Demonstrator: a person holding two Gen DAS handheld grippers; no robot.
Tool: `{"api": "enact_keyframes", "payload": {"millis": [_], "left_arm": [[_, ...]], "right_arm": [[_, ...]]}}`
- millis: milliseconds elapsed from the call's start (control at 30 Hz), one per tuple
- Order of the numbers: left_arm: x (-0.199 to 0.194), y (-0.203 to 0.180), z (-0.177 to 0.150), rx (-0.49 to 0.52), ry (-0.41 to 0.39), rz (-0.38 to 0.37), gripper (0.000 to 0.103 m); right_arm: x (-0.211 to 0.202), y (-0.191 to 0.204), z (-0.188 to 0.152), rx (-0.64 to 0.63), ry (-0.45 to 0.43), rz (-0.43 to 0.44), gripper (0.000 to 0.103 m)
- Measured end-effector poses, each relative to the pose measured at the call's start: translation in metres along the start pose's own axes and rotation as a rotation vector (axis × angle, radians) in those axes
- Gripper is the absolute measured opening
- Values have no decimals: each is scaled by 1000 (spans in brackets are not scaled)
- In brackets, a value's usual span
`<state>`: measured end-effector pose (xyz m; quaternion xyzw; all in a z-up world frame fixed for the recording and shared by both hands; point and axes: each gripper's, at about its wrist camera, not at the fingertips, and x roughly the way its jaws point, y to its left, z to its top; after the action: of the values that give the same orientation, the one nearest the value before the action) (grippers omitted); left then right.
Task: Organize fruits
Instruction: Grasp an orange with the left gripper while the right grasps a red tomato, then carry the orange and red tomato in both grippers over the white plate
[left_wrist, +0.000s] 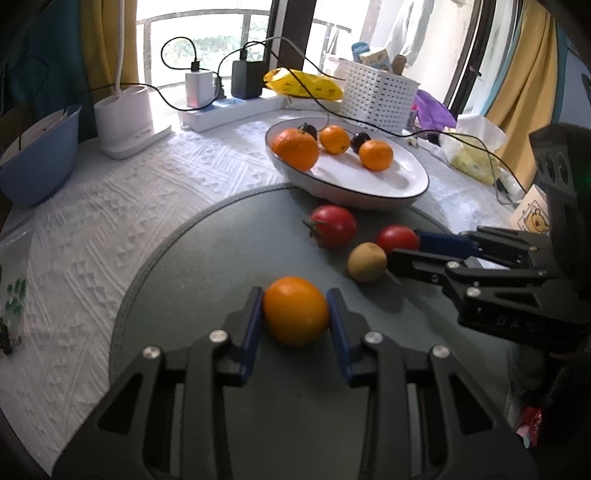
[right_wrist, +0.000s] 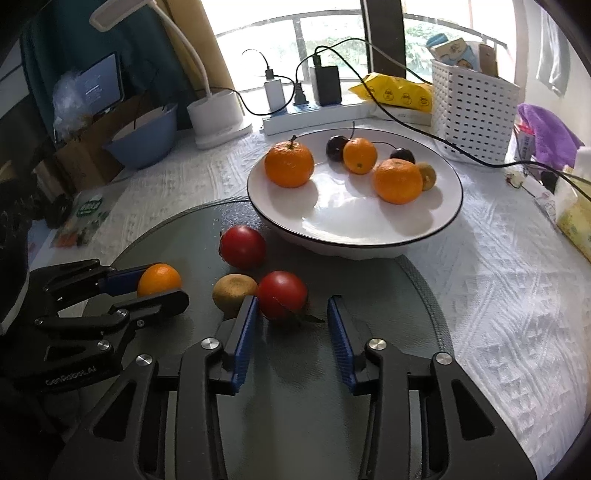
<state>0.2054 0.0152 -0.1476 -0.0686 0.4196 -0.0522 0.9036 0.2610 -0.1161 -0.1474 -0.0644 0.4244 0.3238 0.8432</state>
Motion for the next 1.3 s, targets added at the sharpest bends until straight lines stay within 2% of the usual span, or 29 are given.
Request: {"api": "enact_keyframes", "payload": {"millis": [100,333,700,1300], "left_arm": [[-2,1,0,-7,-5,-8,35],[-8,4,0,-29,-14,-35,35],[-25,-2,-2,-36,-40,-55,35],[-47,-41,12,49,-89,-37,35]], "right_arm": [[1,4,0,-15,5,-5,30],[-2,6,-1,-18,3,-13,30],[-32,5,-3,-15,-68,-16,30],[-77,-23,-13,12,-192,-7,30]]}}
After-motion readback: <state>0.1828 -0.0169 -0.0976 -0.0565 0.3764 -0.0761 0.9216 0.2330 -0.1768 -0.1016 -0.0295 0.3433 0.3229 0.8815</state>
